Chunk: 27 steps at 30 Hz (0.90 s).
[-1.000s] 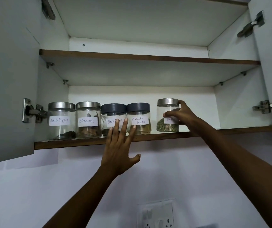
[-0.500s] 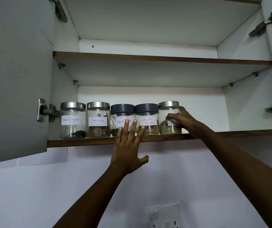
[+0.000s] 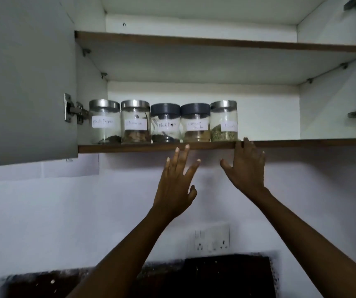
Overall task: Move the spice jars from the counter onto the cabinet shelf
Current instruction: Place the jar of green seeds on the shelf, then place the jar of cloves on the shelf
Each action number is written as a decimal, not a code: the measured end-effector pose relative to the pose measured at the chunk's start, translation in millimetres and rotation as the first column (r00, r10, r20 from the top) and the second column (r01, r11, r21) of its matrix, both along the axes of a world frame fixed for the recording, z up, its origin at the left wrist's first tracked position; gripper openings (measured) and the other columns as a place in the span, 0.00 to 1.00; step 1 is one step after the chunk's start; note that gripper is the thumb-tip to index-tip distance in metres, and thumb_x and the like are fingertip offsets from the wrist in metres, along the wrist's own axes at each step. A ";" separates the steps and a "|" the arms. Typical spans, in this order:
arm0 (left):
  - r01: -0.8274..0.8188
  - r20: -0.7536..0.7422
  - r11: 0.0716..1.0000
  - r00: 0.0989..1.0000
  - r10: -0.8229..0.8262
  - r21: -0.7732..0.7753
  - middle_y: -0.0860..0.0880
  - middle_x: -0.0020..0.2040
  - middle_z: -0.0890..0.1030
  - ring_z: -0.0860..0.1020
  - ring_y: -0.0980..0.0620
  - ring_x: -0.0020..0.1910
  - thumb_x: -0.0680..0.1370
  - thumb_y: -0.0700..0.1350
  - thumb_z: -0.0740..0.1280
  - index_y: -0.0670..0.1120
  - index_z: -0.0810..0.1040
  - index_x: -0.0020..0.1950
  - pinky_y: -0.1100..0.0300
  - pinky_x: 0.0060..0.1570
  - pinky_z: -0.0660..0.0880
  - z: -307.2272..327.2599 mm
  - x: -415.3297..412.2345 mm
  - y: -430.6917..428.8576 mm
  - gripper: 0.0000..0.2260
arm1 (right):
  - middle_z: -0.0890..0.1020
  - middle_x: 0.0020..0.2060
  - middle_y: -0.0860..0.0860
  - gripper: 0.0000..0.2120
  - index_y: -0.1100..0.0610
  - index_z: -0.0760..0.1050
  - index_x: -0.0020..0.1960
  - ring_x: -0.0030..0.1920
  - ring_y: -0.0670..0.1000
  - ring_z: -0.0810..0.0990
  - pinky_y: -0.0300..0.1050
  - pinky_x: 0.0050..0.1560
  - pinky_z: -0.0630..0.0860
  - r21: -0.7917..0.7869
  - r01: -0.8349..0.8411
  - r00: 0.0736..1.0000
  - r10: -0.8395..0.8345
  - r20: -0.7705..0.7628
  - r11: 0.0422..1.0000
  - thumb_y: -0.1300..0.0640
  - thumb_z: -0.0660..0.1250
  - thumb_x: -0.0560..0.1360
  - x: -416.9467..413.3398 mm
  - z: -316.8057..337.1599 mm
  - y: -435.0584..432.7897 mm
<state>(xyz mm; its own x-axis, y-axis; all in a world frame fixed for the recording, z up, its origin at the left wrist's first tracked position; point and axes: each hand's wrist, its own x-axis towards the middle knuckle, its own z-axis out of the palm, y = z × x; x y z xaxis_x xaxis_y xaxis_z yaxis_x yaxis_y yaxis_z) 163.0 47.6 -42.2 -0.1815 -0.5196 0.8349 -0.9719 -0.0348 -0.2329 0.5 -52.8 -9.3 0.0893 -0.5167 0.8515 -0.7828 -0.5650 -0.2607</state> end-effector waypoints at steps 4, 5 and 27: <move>0.156 -0.197 0.987 0.970 -0.146 0.037 0.47 0.69 0.71 0.74 0.46 0.64 0.73 0.45 0.65 0.49 0.75 0.62 0.53 0.60 0.71 -61.8 -13.2 23.4 0.17 | 0.72 0.65 0.57 0.22 0.58 0.72 0.64 0.64 0.59 0.70 0.55 0.65 0.62 0.043 -0.153 0.988 0.154 -0.010 0.987 0.52 0.65 0.73 2.8 -67.9 39.1; 0.166 -0.259 0.984 0.955 -0.144 0.066 0.48 0.67 0.74 0.76 0.48 0.61 0.74 0.46 0.63 0.49 0.76 0.62 0.55 0.58 0.72 -76.4 -14.1 29.8 0.16 | 0.74 0.63 0.55 0.19 0.57 0.74 0.62 0.63 0.58 0.71 0.52 0.63 0.63 0.084 -0.213 0.975 0.217 -0.045 0.974 0.52 0.65 0.73 2.3 -85.8 46.9; 0.420 -0.639 0.482 0.523 0.564 0.769 0.44 0.76 0.43 0.50 0.39 0.75 0.65 0.52 0.77 0.52 0.41 0.77 0.44 0.71 0.59 -424.6 -17.2 151.4 0.54 | 0.70 0.64 0.51 0.25 0.53 0.67 0.68 0.65 0.49 0.67 0.42 0.66 0.65 0.929 -0.296 0.722 0.689 0.064 0.224 0.57 0.68 0.72 -9.6 -405.0 169.6</move>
